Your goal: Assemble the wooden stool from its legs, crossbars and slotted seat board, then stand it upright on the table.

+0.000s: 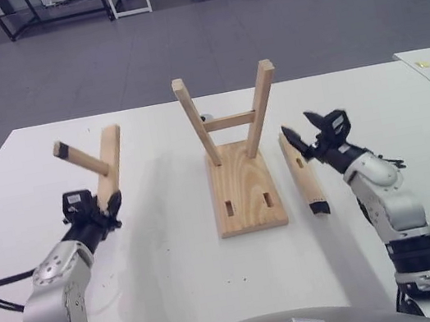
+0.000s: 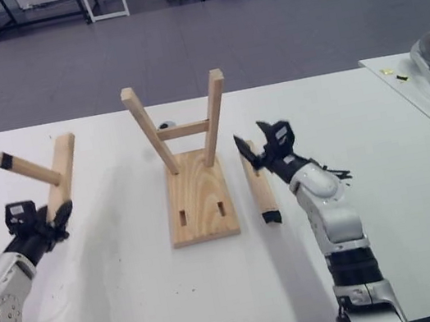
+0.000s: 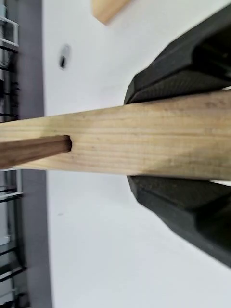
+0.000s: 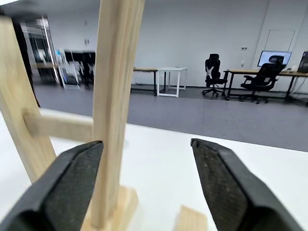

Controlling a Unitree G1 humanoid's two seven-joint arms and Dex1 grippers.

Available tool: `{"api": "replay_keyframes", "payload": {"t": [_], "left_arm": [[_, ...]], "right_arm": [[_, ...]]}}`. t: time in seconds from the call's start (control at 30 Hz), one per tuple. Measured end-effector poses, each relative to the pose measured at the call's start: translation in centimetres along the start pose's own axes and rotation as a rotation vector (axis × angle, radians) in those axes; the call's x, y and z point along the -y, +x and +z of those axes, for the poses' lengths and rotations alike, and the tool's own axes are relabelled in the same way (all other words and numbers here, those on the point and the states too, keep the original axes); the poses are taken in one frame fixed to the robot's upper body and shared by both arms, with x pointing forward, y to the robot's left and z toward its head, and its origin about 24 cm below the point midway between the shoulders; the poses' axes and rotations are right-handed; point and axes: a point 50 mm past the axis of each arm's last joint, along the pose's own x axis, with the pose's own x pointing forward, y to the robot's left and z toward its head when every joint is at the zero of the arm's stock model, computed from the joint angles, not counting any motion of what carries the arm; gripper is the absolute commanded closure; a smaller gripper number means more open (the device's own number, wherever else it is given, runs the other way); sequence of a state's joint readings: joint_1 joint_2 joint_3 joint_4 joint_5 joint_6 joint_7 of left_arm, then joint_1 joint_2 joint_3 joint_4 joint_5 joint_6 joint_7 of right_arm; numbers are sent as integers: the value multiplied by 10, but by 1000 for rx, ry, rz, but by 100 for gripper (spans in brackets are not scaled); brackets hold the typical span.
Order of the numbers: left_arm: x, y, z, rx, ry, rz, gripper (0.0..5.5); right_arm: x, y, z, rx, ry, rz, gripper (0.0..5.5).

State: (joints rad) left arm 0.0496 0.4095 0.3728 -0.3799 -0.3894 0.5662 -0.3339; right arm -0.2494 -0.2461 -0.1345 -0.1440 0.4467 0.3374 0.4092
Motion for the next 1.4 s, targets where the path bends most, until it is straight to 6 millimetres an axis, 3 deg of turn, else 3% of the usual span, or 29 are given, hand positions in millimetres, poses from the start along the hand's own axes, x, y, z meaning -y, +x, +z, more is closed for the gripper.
{"api": "replay_keyframes", "payload": {"t": [0.1, 0.17, 0.23, 0.3, 0.4, 0.5, 0.83, 1.0, 1.07, 1.23, 1.33, 1.4], "left_arm": [[29, 9, 58, 279, 72, -162, 345], [59, 9, 96, 461, 110, -313, 345], [75, 10, 106, 506, 118, -390, 345], [97, 12, 110, 521, 138, -505, 345], [111, 13, 109, 513, 193, -576, 345], [116, 12, 107, 507, 233, -609, 345], [112, 14, 101, 512, 310, -583, 345], [113, 14, 98, 511, 331, -578, 345], [112, 16, 94, 490, 333, -580, 288], [93, 14, 65, 354, 299, -518, 211], [76, 9, 65, 350, 299, -444, 156], [71, 9, 65, 347, 303, -388, 152]], "right_arm": [[-30, 36, 63, 216, 243, 213, 211], [-64, 56, 111, 332, 347, 423, 211], [-77, 66, 129, 343, 418, 486, 211], [-89, 80, 135, 302, 494, 510, 211], [-97, 85, 140, 262, 558, 548, 211], [-97, 86, 139, 232, 605, 544, 241], [-91, 79, 142, 165, 683, 505, 431], [-93, 75, 142, 157, 654, 499, 442], [-89, 69, 136, 152, 632, 477, 447], [-38, 23, 110, 155, 617, 125, 447], [-25, -20, 81, 40, 570, -63, 447], [-20, -41, 57, -64, 532, -179, 447]]}}
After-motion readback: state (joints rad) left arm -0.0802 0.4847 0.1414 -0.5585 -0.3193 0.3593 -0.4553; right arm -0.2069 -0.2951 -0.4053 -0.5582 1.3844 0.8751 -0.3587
